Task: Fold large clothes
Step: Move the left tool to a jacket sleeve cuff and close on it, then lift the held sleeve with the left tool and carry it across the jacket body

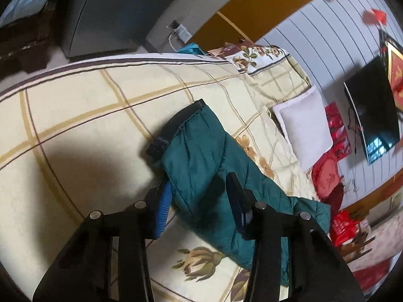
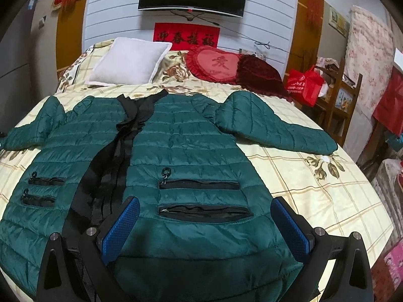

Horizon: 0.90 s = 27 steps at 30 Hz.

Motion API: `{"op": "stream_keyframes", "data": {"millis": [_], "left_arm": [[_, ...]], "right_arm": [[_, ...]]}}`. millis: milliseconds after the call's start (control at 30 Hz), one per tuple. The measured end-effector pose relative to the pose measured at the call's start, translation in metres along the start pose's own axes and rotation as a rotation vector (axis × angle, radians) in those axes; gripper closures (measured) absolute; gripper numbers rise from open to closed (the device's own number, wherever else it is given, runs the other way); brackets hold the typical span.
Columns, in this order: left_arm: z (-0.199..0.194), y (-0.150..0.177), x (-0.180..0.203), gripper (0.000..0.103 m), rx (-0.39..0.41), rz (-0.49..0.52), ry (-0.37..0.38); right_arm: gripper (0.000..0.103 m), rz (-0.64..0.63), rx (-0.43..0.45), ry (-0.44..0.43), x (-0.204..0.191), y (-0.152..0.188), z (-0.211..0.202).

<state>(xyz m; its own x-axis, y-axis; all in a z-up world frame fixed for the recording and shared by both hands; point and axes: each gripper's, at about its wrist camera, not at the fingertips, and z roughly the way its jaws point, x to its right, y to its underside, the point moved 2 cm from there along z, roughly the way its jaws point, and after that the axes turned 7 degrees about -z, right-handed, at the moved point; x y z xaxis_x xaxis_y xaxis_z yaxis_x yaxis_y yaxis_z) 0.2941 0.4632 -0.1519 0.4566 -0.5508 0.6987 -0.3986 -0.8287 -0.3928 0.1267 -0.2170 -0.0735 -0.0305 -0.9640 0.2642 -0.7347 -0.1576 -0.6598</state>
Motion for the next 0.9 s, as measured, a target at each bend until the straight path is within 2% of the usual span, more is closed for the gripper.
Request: {"op": "stream_keyframes", "data": {"millis": [100,200,300,367,400,533,633,767,833,900], "left_arm": [[0.002,-0.001,0.0,0.061,0.01,-0.003,-0.004],[0.01,-0.005,-0.002,0.061,0.02,-0.054,-0.034],[0.014,-0.008,-0.003,0.063,0.023,-0.09,-0.034],[0.015,-0.007,0.0,0.091,0.012,-0.061,-0.083],[0.013,-0.006,0.003,0.094,0.008,-0.047,-0.107],[-0.023,-0.007,0.009,0.095,0.115,-0.029,-0.132],[-0.071,-0.013,0.009,0.095,0.219,-0.023,-0.181],[-0.107,-0.003,0.025,0.096,0.263,0.048,-0.195],[-0.12,0.012,0.047,0.097,0.27,0.118,-0.171],[-0.128,0.036,0.083,0.097,0.256,0.213,-0.106]], "right_arm": [[0.0,0.009,-0.012,-0.004,0.001,0.001,0.003],[0.0,0.016,-0.023,-0.003,0.003,0.002,0.005],[0.0,0.018,-0.027,-0.004,0.003,0.002,0.006],[0.0,0.015,-0.026,0.001,0.003,0.002,0.005],[0.0,0.017,-0.026,0.002,0.004,0.003,0.005],[0.0,0.036,-0.032,0.005,0.009,0.003,0.006],[0.0,0.054,-0.031,0.009,0.014,0.005,0.004],[0.0,0.073,-0.021,0.019,0.021,0.008,-0.001],[0.0,0.08,-0.022,0.019,0.025,0.009,-0.001],[0.0,0.083,-0.032,0.018,0.028,0.01,0.001]]}}
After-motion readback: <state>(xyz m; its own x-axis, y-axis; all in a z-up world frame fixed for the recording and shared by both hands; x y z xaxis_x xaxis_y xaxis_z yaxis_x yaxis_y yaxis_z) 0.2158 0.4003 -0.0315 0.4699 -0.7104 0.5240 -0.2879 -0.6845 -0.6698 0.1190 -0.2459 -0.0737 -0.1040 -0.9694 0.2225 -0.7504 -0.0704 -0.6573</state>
